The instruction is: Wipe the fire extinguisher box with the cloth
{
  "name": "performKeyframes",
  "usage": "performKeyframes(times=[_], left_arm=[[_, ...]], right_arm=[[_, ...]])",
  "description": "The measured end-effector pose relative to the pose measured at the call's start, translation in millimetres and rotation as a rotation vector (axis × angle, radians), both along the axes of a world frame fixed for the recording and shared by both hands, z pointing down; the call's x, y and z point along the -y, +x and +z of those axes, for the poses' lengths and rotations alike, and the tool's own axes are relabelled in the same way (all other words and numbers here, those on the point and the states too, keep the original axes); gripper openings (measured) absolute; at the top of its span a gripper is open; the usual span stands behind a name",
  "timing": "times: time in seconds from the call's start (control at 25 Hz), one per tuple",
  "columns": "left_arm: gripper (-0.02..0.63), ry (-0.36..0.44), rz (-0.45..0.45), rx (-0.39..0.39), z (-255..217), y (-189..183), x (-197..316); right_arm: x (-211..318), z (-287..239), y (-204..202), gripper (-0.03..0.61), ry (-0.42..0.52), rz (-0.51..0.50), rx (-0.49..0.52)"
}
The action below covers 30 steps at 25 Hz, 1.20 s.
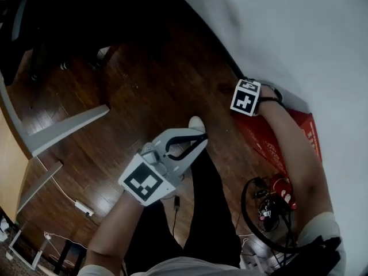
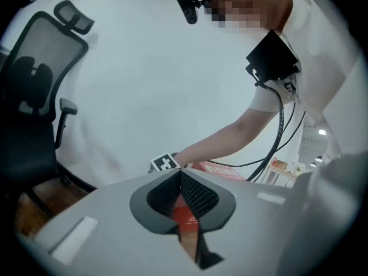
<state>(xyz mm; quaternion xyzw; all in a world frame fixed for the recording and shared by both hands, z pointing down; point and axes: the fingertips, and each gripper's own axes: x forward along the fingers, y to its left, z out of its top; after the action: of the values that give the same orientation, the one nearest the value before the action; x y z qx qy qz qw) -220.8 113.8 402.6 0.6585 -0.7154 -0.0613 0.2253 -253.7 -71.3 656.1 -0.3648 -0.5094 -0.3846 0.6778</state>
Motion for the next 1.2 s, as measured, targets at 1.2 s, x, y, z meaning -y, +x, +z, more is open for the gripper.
performKeyframes(times=[1.2], left_arm=[[-0.002,0.132,0.805,0.207,-332,587,-162]], right_arm=[[-272,-515,774,0.127,-0.397,1.382,1.289]])
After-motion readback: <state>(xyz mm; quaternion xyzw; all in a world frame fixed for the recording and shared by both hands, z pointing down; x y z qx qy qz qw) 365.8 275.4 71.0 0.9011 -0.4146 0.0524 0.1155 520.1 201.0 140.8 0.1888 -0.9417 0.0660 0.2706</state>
